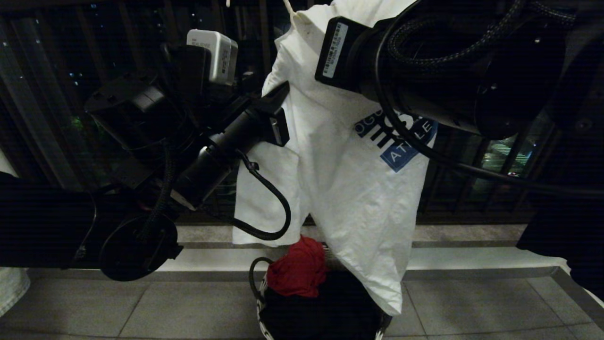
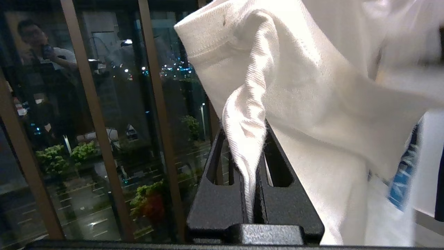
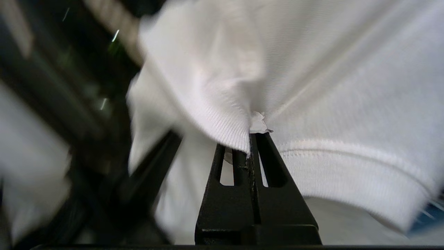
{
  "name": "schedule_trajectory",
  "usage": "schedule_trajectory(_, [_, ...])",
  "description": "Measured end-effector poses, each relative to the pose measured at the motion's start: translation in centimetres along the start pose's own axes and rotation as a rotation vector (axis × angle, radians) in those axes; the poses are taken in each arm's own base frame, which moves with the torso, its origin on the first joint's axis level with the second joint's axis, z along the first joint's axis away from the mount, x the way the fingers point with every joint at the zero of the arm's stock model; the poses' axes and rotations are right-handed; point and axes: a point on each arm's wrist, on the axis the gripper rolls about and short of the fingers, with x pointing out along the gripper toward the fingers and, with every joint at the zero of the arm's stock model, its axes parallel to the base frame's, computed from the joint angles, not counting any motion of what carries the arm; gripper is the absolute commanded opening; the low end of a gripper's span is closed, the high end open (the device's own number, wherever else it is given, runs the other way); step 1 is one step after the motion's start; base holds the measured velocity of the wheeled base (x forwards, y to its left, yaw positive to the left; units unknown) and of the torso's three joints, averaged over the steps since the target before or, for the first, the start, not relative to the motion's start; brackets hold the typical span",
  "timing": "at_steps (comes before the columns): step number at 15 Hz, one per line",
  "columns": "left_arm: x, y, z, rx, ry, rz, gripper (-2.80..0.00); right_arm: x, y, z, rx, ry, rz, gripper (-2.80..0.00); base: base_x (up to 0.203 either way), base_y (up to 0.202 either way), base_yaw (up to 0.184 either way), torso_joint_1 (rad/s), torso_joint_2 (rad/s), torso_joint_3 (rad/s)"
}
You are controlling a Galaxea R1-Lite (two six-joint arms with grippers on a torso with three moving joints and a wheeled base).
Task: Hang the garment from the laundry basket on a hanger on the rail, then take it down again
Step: Hang the clothes on the clothes rack
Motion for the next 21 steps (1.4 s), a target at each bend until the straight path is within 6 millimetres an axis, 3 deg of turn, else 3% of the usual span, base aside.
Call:
schedule_trajectory(3, [0.0,0.0,0.1,-0.006,-0.002,-0.002,-2.80,0.2,0.3,-0.1,-0.028,0.019,0.047,-2.80,0.000,0.000,0.000,0.000,0.00,0.000])
schedule_trajectory(12, [-0.6,-1.3,-0.9,-0.011,0.036,-0.045,-2.80,-0.7,1.1,2.3,-0.053,-0.045,0.107,-2.80,0.000,0.000,0.000,0.000,0.00,0.000])
schedule_trajectory(21, [-0.4,-1.5,-1.3,-0.012,0.045,-0.048,-2.80,-1.5,2.9,1.4,-0.070,-0.026,0.160,-2.80,0.000,0.000,0.000,0.000,0.00,0.000])
